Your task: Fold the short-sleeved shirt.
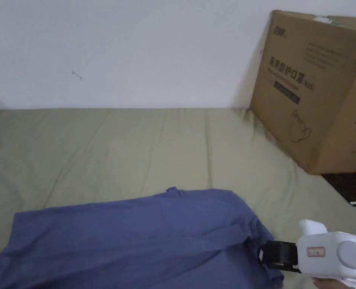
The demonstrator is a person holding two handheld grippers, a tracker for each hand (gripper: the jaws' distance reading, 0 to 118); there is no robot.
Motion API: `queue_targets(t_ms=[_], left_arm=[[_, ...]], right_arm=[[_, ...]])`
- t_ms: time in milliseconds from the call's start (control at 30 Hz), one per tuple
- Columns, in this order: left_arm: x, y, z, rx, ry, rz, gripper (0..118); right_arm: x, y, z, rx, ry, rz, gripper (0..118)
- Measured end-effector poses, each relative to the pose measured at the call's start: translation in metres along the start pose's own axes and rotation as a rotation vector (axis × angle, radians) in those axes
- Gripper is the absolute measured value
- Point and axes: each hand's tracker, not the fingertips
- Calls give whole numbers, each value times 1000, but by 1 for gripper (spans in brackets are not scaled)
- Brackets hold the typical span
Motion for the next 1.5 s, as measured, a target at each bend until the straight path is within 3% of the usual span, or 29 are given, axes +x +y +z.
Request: queue_targets(t_ms=[100, 133, 167, 233, 267, 300, 467, 667, 833, 933, 1033, 1067, 1100, 1133, 1167, 1200, 1233, 1400, 1500], left_arm=[[3, -7, -6, -22, 3, 4, 4], [2, -10, -8, -31, 2, 7, 4], [1, -12, -10, -40, 1, 10, 4], [-3, -10, -14, -58, -12, 24, 4], [-3, -10, -15, -60, -12, 28, 4], [-3, -11, -15, -62, -12, 25, 4], [0, -7, -7, -69, -8, 15, 4], [0, -6, 38, -51, -35, -32, 4], [-10, -46, 80, -105, -92, -52, 4], [-16, -80, 89, -150, -126, -3, 4], [-23, -108, 73, -177, -155, 17, 5], [-23, -113, 68, -180, -160, 28, 7], [-24, -118, 64, -172, -154, 40, 15], [-25, -120, 65, -152, -149, 59, 35], [-27, -122, 63, -133, -132, 69, 79], [-29, -122, 67, -103, -109, 76, 106], [-30, -121, 72, -78, -103, 71, 118], [-19, -96, 120, 139, -86, 102, 114], [-4, -81, 140, 237, -137, 89, 114]], right_arm=[[5, -3, -31, -109, -55, 26, 112], [7, -1, -42, -128, -53, 38, 99], [7, -2, -46, -116, -42, 48, 72], [-2, -5, -43, -75, -143, 138, 48], [-12, -10, -29, -62, -121, 160, 17], [-17, -11, -23, -76, -52, 170, 10], [-26, -13, 3, -63, -35, 219, 9], [-7, -24, 74, 1, 51, 117, 7], [-3, -79, 137, -21, 74, 114, 7], [13, -115, 141, -126, 90, 19, 7], [23, -142, 121, -146, 70, 5, 7], [25, -145, 112, -149, 58, 2, 10], [26, -149, 106, -143, 35, -3, 20], [25, -152, 104, -128, 19, -6, 42], [23, -153, 106, -93, -11, -2, 86], [20, -154, 110, -69, -14, 8, 110], [16, -153, 117, -40, -17, 26, 118], [-27, -138, 168, 202, 35, 90, 118], [-62, -130, 199, 348, 142, 96, 118]])
